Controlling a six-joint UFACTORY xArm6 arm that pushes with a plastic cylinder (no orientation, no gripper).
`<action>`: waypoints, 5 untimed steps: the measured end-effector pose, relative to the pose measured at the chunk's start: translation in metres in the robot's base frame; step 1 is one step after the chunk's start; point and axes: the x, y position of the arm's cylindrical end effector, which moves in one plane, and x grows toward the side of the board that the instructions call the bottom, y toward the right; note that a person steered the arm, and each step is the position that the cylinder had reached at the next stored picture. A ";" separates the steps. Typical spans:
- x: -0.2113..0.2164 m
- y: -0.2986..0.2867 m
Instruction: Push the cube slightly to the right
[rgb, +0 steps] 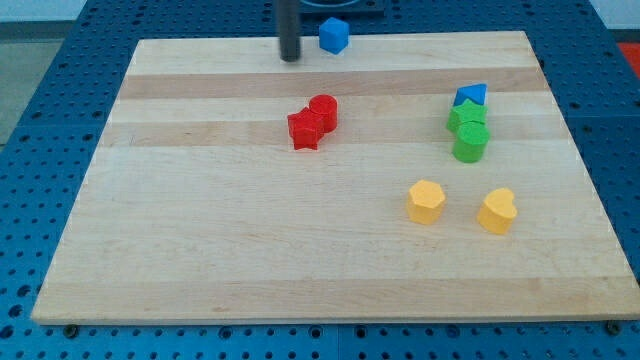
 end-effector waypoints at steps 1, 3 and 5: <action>-0.021 0.004; -0.020 0.044; -0.019 0.106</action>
